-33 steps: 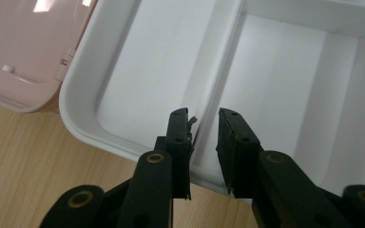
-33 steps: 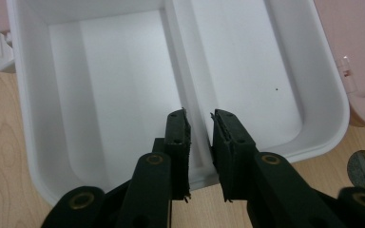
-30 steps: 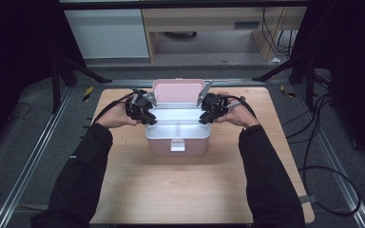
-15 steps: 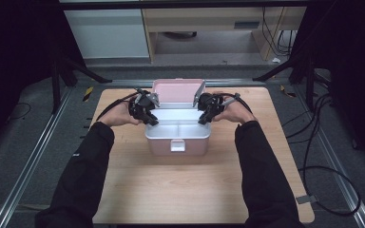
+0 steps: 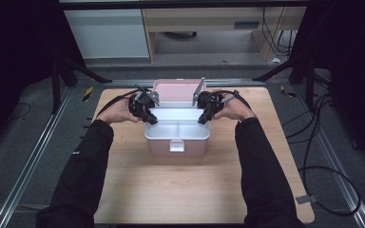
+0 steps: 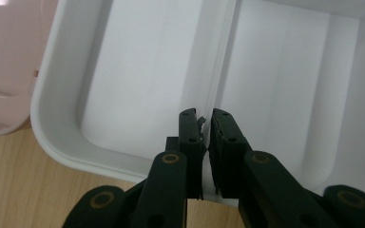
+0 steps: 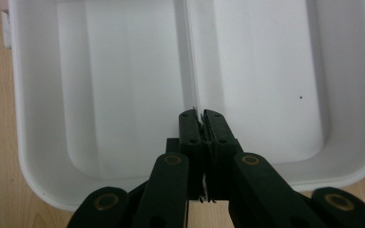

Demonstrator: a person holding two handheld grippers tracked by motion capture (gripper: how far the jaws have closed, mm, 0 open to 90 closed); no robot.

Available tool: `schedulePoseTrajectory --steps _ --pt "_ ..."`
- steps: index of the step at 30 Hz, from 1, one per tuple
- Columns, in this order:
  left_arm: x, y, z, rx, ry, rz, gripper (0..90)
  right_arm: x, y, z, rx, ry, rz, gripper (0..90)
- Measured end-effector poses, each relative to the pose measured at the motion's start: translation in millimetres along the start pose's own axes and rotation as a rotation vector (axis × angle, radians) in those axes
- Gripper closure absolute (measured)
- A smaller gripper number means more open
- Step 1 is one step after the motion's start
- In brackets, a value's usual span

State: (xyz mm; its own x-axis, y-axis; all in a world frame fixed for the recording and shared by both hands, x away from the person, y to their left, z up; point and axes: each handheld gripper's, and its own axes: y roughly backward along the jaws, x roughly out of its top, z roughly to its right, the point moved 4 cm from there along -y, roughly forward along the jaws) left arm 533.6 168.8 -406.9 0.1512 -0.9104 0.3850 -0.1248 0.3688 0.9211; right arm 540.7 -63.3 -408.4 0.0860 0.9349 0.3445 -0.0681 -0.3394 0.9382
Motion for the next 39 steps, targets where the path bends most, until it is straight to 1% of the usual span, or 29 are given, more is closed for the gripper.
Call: schedulePoseTrajectory --steps 3,5,6,8,10,12,13,16,20,22,24,25,28,30,31,32,33,34,36,37,39 --pt "0.8 3.9 1.7 0.014 -0.009 0.013 85.0 1.5 4.9 0.0 -0.015 0.006 0.004 87.2" --pt "2.8 9.4 4.0 0.017 -0.028 0.003 85.6 2.3 9.3 -0.2 -0.025 0.014 0.018 87.1" --pt "5.1 13.2 4.7 0.027 -0.041 -0.002 85.9 2.8 12.1 -0.8 -0.028 0.017 0.019 87.1" --pt "9.6 21.9 7.3 0.045 -0.055 -0.003 86.2 4.5 19.5 -2.2 -0.04 0.024 0.025 87.0" --pt "13.4 31.1 11.2 0.047 -0.064 -0.002 86.6 6.1 28.5 -4.6 -0.056 0.031 0.037 87.0" --pt "16.5 39.9 16.4 0.054 -0.073 0.001 86.9 7.7 37.2 -8.8 -0.063 0.037 0.043 87.0" --pt "17.4 43.3 18.2 0.053 -0.082 -0.002 87.1 8.6 43.1 -11.9 -0.07 0.048 0.051 87.1" --pt "20.5 54.4 29.9 0.057 -0.097 0.004 87.4 10.1 55.6 -22.5 -0.082 0.062 0.06 87.3" --pt "21.9 65.1 48.0 0.05 -0.112 -0.012 87.5 12.3 66.3 -42.1 -0.084 0.078 0.051 88.2" --pt "21.0 70.1 58.7 0.037 -0.117 -0.014 87.5 13.2 70.2 -56.9 -0.077 0.09 0.049 88.5" --pt "18.8 74.6 71.4 0.026 -0.119 -0.014 87.3 13.3 72.7 -68.9 -0.072 0.09 0.048 88.9" --pt "17.6 75.8 77.8 0.025 -0.123 -0.013 87.4 13.2 73.9 -78.2 -0.071 0.088 0.048 89.1" --pt "13.4 75.0 96.7 0.013 -0.127 -0.014 87.5 12.3 73.8 -99.9 -0.06 0.093 0.039 89.4" --pt "10.1 72.1 111.0 0.003 -0.134 -0.026 87.9 11.2 72.2 -111.5 -0.059 0.106 0.029 89.5" --pt "7.9 70.5 119.4 -0.001 -0.131 -0.035 87.9 10.7 70.7 -118.3 -0.052 0.111 0.024 89.6" --pt "6.2 69.7 126.1 0.007 -0.132 -0.04 88.0 10.0 68.4 -126.5 -0.05 0.114 0.016 89.7" --pt "4.1 68.9 132.7 0.003 -0.125 -0.042 87.8 9.4 66.3 -133.3 -0.047 0.118 0.012 89.8" --pt "1.5 67.9 138.5 0.012 -0.125 -0.041 87.9 8.6 64.0 -139.3 -0.05 0.122 0.01 89.7" --pt "-4.6 65.2 151.0 -0.007 -0.122 -0.027 87.5 5.4 57.5 -152.2 -0.043 0.115 0.026 89.7" --pt "-7.6 63.1 157.1 -0.009 -0.114 -0.018 87.4 3.3 54.0 -159.0 -0.034 0.115 0.027 89.7" --pt "-13.5 56.2 168.9 -0.025 -0.109 -0.001 87.8 -0.7 47.4 -170.6 -0.025 0.116 0.031 89.7"
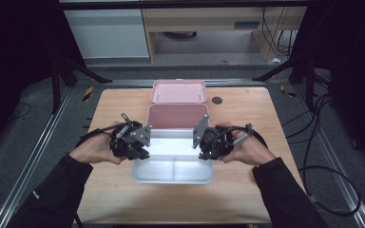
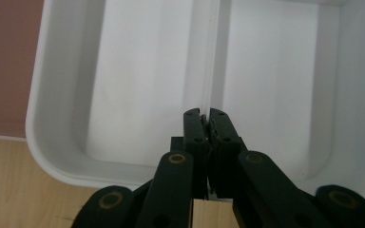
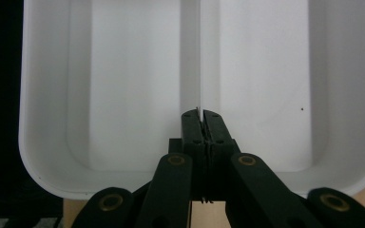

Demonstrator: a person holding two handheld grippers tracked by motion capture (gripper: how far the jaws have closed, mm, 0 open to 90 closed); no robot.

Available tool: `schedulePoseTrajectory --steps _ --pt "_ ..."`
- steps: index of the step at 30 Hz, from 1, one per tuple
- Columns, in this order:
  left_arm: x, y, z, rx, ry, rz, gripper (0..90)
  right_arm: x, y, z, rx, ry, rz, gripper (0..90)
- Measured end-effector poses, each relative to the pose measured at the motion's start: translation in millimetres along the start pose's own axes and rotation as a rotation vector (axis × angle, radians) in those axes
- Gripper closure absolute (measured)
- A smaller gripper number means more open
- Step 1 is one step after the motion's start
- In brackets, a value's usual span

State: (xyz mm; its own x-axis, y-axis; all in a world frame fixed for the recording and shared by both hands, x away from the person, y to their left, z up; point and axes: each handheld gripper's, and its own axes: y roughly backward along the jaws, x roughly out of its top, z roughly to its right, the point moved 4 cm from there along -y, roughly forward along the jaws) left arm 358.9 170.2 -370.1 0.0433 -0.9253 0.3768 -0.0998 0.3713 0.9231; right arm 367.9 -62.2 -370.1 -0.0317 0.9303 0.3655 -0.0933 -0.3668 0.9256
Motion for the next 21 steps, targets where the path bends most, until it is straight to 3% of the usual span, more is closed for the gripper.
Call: schedulePoseTrajectory --steps 6,10,16,21 --pt "-12.4 -28.5 25.4 -0.027 0.011 -0.009 87.6 -10.7 -23.3 -29.2 0.019 -0.009 0.015 89.6" --pt "-18.2 -51.5 34.4 -0.053 0.028 -0.001 87.6 -22.7 -45.4 -39.7 0.046 -0.023 0.007 89.6" --pt "-28.2 -91.8 29.1 -0.072 0.044 -0.052 86.8 -39.7 -85.2 -41.5 0.074 -0.043 -0.018 89.6" --pt "-32.6 -110.3 22.8 -0.082 0.054 -0.078 86.3 -48.0 -107.7 -37.1 0.078 -0.065 -0.026 89.5"
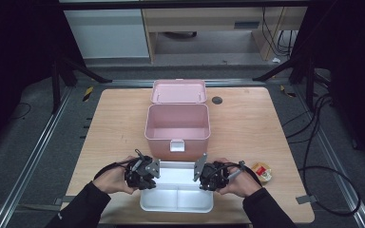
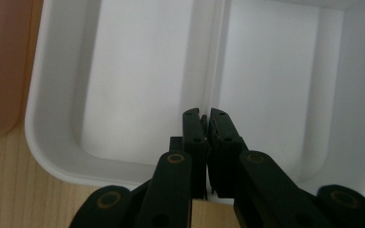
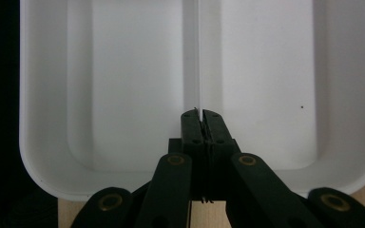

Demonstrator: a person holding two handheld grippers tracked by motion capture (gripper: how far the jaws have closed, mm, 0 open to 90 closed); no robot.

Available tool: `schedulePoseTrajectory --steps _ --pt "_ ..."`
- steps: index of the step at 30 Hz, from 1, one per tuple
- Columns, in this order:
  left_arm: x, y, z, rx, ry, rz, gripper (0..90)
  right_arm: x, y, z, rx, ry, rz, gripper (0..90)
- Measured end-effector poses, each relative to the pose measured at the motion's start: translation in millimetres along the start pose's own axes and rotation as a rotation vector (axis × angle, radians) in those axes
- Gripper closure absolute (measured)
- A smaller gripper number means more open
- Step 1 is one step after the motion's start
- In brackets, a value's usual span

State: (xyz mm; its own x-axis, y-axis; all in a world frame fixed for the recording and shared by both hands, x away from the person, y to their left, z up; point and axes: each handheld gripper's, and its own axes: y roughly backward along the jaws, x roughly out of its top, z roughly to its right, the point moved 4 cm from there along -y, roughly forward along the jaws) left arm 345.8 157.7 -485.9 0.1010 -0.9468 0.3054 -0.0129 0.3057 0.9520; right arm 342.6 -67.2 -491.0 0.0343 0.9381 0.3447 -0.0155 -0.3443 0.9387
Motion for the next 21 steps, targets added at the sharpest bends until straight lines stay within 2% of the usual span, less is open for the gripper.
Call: schedulePoseTrajectory --steps 6,9,12,14,17,21 --pt "-3.6 -17.5 2.2 -0.015 0.003 -0.024 86.5 -6.0 -16.5 1.3 0.009 -0.021 -0.015 88.6" --pt "-4.7 -22.3 4.0 -0.002 0.004 -0.039 85.9 -6.5 -21.8 -0.7 0.006 -0.04 -0.021 87.5" --pt "-6.6 -19.4 2.3 0.018 0.023 -0.02 79.5 -6.2 -20.5 -1.3 -0.019 -0.054 -0.004 80.3" --pt "-8.3 -15.4 2.3 0.038 0.046 0.001 72.8 -7.2 -17.9 -1.4 -0.036 -0.076 0.013 74.0" --pt "-12.0 -6.1 2.5 0.072 0.094 0.055 61.2 -8.5 -11.4 -0.5 -0.075 -0.137 0.076 65.1" --pt "-22.9 12.7 -1.3 0.139 0.187 0.129 47.9 -11.2 0.8 4.2 -0.143 -0.218 0.136 55.2"
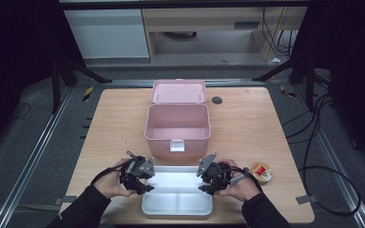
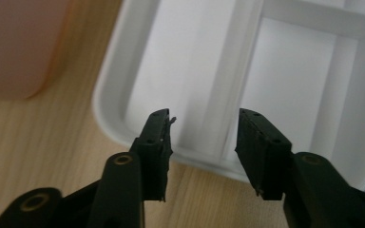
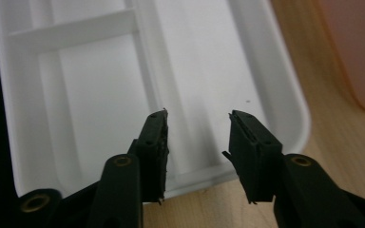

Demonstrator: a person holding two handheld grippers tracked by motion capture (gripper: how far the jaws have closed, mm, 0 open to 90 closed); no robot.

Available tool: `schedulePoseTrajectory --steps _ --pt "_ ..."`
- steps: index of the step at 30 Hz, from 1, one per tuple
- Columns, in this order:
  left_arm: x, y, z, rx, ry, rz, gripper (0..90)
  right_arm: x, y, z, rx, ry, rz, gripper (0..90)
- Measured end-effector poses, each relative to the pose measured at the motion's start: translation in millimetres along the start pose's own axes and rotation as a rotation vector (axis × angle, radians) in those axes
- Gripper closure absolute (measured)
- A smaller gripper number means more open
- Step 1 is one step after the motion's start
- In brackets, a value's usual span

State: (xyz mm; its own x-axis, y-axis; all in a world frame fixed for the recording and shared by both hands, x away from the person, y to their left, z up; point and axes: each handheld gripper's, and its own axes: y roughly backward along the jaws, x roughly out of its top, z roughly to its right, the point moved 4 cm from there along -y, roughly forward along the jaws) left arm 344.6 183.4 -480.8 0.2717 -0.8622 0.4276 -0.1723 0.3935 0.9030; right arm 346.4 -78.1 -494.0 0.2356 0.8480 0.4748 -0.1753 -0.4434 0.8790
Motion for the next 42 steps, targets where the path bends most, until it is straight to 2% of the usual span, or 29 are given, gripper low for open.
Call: schedulePoseTrajectory --steps 2,4,6,8,9,11,14,17,22,24,26,30,33,37,42 --pt "-4.9 6.5 -5.6 0.037 0.051 0.019 42.7 -1.7 7.7 5.4 -0.035 -0.055 0.036 52.0" --pt "-12.7 12.5 -13.7 0.077 0.14 0.055 38.3 -5.4 14.6 8.7 -0.055 -0.112 0.048 49.2" --pt "-20.8 15.2 -20.3 0.11 0.237 0.091 35.5 -11.2 20.9 11.8 -0.084 -0.146 0.068 46.9" --pt "-28.8 16.0 -24.0 0.139 0.298 0.104 32.8 -17.4 26.8 15.4 -0.109 -0.198 0.085 45.6" --pt "-34.3 15.7 -26.4 0.171 0.334 0.104 31.2 -20.0 28.9 17.7 -0.119 -0.213 0.089 44.5" --pt "-42.0 15.1 -29.4 0.209 0.369 0.099 29.5 -27.0 34.1 24.4 -0.162 -0.265 0.081 43.0" --pt "-51.6 17.0 -34.0 0.211 0.427 0.131 28.8 -40.4 42.6 35.6 -0.257 -0.341 0.068 40.1" --pt "-60.5 18.1 -40.8 0.241 0.468 0.149 28.8 -55.3 50.9 45.5 -0.305 -0.416 0.079 35.6" --pt "-73.8 20.2 -51.9 0.264 0.526 0.168 28.5 -87.1 67.2 59.8 -0.412 -0.522 0.046 27.9" --pt "-78.2 20.1 -54.7 0.27 0.538 0.174 28.1 -98.9 71.6 64.6 -0.429 -0.56 0.031 25.3" --pt "-81.3 19.1 -56.1 0.28 0.539 0.164 28.0 -112.0 74.4 68.3 -0.429 -0.605 0.008 23.4" --pt "-84.5 19.0 -58.0 0.28 0.552 0.159 27.8 -126.9 73.5 71.7 -0.414 -0.646 -0.037 20.7" --pt "-84.1 18.9 -58.5 0.278 0.553 0.163 27.9 -132.9 70.5 71.0 -0.372 -0.665 -0.07 18.3" --pt "-83.3 15.3 -57.7 0.267 0.548 0.155 27.8 -138.1 66.6 71.6 -0.378 -0.676 -0.096 16.5" --pt "-81.5 10.9 -56.3 0.261 0.533 0.134 27.3 -143.3 61.5 71.3 -0.355 -0.688 -0.118 15.0"
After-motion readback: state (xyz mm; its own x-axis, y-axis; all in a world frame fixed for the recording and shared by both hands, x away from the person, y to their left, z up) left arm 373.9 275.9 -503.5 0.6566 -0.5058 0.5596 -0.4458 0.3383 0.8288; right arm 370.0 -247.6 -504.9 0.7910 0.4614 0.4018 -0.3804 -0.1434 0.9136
